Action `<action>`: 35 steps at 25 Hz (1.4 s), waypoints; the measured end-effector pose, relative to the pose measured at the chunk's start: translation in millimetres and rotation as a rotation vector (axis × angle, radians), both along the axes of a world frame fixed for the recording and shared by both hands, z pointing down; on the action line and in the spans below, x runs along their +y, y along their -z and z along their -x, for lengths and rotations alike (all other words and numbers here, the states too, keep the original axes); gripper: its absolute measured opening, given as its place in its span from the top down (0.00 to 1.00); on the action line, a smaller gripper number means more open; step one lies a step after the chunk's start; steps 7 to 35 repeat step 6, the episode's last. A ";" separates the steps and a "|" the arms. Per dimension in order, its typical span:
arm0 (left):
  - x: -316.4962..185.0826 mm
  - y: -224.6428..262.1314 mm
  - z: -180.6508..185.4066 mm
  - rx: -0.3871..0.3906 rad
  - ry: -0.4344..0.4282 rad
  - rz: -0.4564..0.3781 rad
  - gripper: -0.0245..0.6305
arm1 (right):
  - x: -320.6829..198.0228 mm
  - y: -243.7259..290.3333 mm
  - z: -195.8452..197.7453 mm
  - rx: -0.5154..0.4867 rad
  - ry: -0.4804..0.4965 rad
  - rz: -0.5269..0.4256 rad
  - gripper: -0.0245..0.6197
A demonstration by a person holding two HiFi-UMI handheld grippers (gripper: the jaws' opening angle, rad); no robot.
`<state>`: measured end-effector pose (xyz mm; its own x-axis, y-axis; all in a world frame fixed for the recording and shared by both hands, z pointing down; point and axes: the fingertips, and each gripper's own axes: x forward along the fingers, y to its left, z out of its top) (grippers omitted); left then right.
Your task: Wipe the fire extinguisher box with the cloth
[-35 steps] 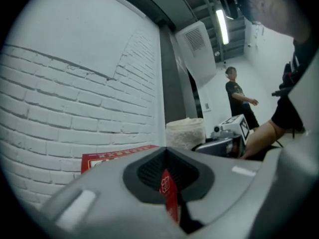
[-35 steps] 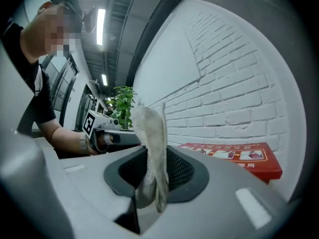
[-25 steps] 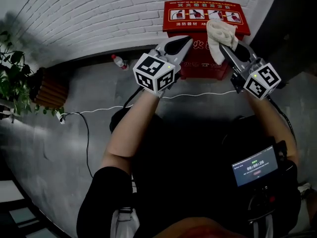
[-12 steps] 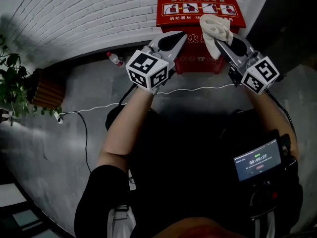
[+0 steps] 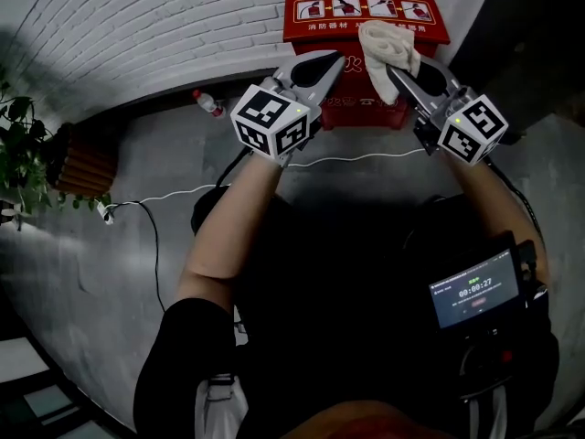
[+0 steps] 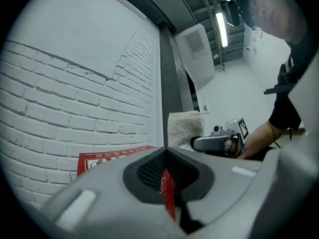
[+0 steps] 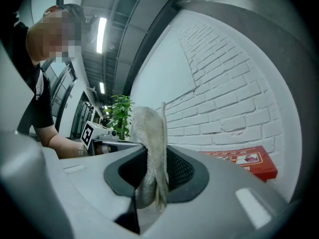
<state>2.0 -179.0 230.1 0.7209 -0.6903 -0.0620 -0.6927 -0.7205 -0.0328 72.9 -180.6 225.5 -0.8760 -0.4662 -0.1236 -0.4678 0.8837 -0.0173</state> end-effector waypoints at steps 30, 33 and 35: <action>-0.5 3.8 2.0 0.018 -0.006 -0.006 0.96 | -2.0 -1.2 2.8 -0.005 0.013 0.015 0.82; -0.5 3.8 2.0 0.018 -0.006 -0.006 0.96 | -2.0 -1.2 2.8 -0.005 0.013 0.015 0.82; -0.5 3.8 2.0 0.018 -0.006 -0.006 0.96 | -2.0 -1.2 2.8 -0.005 0.013 0.015 0.82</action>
